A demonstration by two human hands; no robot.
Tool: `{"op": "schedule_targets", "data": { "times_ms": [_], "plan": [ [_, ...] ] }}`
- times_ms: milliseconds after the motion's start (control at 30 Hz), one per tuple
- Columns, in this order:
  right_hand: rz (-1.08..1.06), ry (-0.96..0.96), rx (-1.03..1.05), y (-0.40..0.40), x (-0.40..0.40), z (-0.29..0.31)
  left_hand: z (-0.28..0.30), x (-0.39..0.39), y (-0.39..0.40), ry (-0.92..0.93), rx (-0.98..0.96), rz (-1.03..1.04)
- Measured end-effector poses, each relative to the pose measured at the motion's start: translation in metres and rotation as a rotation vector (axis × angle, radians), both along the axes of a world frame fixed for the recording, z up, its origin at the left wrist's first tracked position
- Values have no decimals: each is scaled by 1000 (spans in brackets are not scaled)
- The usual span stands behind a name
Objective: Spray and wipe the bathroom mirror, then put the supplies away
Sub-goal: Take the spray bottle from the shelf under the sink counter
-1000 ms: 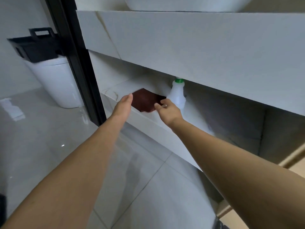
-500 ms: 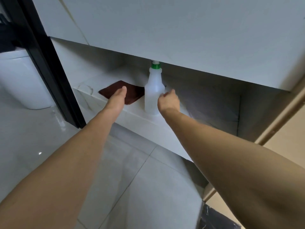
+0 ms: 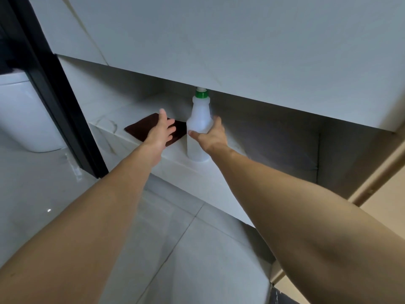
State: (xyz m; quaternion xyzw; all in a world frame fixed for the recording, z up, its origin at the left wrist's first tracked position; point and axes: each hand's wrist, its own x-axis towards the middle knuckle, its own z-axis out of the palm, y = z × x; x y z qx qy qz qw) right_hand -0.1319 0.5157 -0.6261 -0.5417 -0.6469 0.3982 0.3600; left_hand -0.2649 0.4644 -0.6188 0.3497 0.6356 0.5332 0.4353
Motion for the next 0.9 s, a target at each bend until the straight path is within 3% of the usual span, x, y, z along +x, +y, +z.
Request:
{"op": "schedule_targets", "data": {
  "times_ms": [433, 633, 900],
  "plan": [
    [-13, 34, 83, 2, -9, -14, -11, -40, -45, 65, -21, 107],
    [96, 117, 71, -17, -5, -18, -19, -42, -69, 14, -47, 146],
    [383, 233, -136, -53, -25, -24, -18, -37, -102, -54, -59, 117]
  ]
}}
